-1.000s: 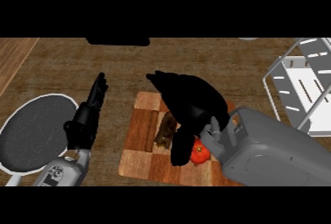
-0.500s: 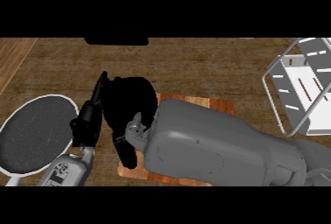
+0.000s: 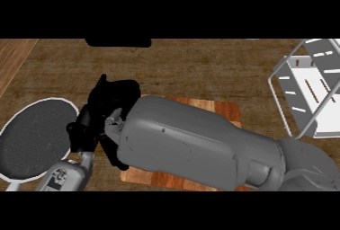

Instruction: Pick the sweet potato from the cutting board and place it in the tiered basket

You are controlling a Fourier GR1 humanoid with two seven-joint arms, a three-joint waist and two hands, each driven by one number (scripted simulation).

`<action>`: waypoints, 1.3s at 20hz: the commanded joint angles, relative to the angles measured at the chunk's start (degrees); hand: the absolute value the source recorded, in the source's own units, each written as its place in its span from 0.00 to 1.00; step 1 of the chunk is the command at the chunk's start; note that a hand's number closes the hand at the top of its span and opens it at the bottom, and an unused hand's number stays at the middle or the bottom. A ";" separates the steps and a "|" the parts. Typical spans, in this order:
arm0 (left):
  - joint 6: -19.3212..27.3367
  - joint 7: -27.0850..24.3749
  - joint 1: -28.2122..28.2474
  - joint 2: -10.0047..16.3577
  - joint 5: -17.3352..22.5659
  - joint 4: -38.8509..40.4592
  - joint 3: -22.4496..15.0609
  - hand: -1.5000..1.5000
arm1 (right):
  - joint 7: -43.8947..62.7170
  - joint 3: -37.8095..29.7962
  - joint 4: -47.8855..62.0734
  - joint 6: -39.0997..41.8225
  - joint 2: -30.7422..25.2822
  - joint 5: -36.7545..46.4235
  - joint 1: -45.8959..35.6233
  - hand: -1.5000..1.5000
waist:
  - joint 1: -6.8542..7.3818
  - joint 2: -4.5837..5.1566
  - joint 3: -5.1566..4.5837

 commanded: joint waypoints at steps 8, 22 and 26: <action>-0.31 -1.12 1.16 0.06 -0.57 0.63 1.13 0.50 | 13.42 6.07 3.35 5.15 1.89 -4.39 -3.71 0.00 | -1.04 -0.21 0.06; -0.59 0.11 1.91 -0.53 -1.27 -1.44 1.78 0.50 | 6.44 11.98 4.85 11.09 1.84 -3.91 -4.69 0.00 | -0.82 -0.08 0.11; -0.70 2.73 0.06 -0.52 -2.45 -2.29 1.33 0.50 | 5.74 13.28 6.18 9.47 1.88 -1.08 -3.74 0.00 | -1.04 -0.10 0.14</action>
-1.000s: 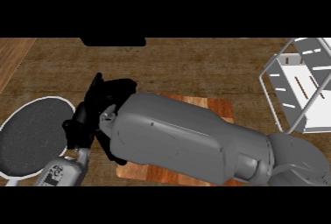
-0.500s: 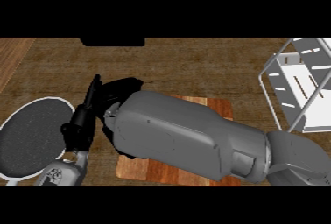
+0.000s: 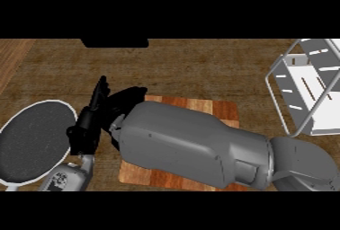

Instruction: Pick the sweet potato from the cutting board and place it in the tiered basket

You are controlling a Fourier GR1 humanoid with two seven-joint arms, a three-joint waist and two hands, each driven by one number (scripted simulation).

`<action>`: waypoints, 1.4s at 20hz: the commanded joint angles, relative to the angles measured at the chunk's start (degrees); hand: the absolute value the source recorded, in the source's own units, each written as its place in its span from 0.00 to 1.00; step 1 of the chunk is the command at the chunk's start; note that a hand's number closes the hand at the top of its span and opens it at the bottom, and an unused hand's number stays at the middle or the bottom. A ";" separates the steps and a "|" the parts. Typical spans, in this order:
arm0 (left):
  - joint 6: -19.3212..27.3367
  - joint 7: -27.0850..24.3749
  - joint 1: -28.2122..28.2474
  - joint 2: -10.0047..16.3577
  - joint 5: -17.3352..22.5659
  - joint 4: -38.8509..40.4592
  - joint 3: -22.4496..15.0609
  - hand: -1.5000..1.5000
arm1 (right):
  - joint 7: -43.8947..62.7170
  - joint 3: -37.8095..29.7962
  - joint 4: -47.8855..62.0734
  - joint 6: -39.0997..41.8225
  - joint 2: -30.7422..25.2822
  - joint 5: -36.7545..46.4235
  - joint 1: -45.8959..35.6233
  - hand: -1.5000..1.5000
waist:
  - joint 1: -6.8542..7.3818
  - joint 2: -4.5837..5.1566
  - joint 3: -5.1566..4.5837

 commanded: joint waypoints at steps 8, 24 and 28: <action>-1.17 2.30 -0.52 0.50 -0.27 -0.77 1.47 0.50 | 8.82 1.46 1.69 0.12 -0.23 5.67 3.48 0.00 | -0.20 0.03 0.03; -1.92 0.70 -0.72 -1.95 -2.00 1.27 2.60 0.50 | 4.99 -2.46 -3.13 2.78 -3.85 10.99 12.72 0.00 | -0.30 0.15 0.02; -4.37 0.68 3.91 0.65 -0.97 -4.53 2.82 0.50 | 5.70 -3.38 -1.15 3.28 -2.23 11.16 13.78 0.00 | 0.49 0.02 0.03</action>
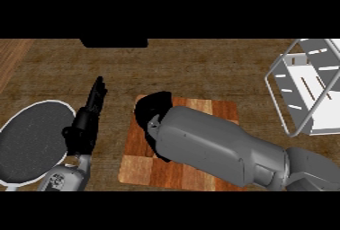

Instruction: Pick the sweet potato from the cutting board and place it in the tiered basket

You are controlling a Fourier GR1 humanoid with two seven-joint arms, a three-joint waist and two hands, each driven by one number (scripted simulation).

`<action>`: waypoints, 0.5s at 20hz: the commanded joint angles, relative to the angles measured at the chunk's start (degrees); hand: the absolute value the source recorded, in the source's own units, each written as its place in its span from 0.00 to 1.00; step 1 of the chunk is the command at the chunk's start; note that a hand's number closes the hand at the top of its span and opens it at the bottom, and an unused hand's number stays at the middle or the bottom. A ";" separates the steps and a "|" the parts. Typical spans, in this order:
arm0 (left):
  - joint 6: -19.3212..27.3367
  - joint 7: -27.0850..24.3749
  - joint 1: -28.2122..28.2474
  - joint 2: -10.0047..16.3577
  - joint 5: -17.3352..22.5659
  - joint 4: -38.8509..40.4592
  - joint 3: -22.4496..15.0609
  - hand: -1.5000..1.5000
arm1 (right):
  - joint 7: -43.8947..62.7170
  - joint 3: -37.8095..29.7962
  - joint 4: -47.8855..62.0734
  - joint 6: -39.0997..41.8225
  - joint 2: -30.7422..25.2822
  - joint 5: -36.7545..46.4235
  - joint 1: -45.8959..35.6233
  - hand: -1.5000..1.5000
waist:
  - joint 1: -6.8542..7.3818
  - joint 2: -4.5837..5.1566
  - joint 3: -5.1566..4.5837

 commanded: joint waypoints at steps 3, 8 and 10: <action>1.30 -2.70 3.49 -2.17 -2.52 0.26 -2.07 0.50 | 8.43 -1.22 0.69 2.53 2.27 2.20 2.46 0.00 | 0.11 0.02 -0.01; 0.03 -0.30 2.41 -1.40 -1.80 -1.99 -0.77 0.50 | 7.88 -0.64 1.22 2.85 2.92 4.43 5.22 0.00 | 0.14 0.00 0.00; -2.15 -0.75 1.29 -0.47 0.11 -0.51 1.31 0.50 | 5.23 -2.05 5.52 3.13 4.68 5.88 3.98 0.00 | 0.39 0.18 -0.01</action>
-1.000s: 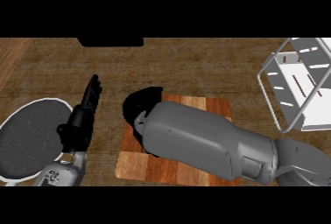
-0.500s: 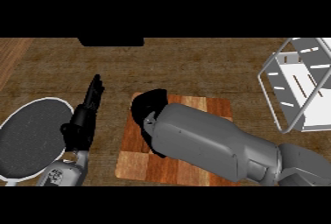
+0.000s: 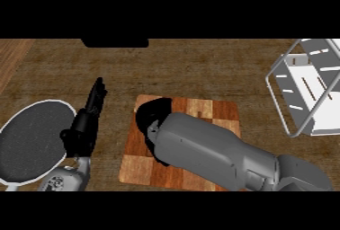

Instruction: Pick the sweet potato from the cutting board and place it in the tiered basket

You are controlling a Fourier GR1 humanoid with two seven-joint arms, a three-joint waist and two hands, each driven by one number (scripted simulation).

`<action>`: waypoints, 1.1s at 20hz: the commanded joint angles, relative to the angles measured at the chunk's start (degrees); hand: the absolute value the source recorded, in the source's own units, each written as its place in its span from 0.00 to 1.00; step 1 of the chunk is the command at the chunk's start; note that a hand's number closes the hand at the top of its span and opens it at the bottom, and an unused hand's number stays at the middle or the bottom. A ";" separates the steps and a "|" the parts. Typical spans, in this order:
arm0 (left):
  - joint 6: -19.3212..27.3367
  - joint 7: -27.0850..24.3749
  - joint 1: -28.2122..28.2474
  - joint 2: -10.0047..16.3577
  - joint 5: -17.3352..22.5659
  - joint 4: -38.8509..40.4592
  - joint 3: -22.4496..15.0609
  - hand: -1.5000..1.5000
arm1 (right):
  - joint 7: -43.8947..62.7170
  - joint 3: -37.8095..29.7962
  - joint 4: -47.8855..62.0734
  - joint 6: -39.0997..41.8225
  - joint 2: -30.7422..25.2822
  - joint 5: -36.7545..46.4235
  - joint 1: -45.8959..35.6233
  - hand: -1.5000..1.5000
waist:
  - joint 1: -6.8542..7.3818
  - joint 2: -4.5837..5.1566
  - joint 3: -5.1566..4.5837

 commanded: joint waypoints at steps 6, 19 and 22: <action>0.27 -1.91 2.13 -1.16 -1.89 0.18 -0.01 0.50 | 5.91 -2.26 1.03 3.30 0.50 5.09 3.86 0.00 | -0.28 -0.06 0.01; -4.72 -1.50 -1.95 -0.63 -0.09 3.50 3.67 0.50 | 2.30 -1.62 3.13 -1.51 2.34 10.08 9.22 0.00 | 0.69 0.24 -0.01; -2.75 1.71 -3.23 -0.89 -1.96 -0.11 4.00 0.50 | 0.16 -1.41 2.64 -2.90 2.35 13.45 13.08 0.00 | 0.46 0.17 0.02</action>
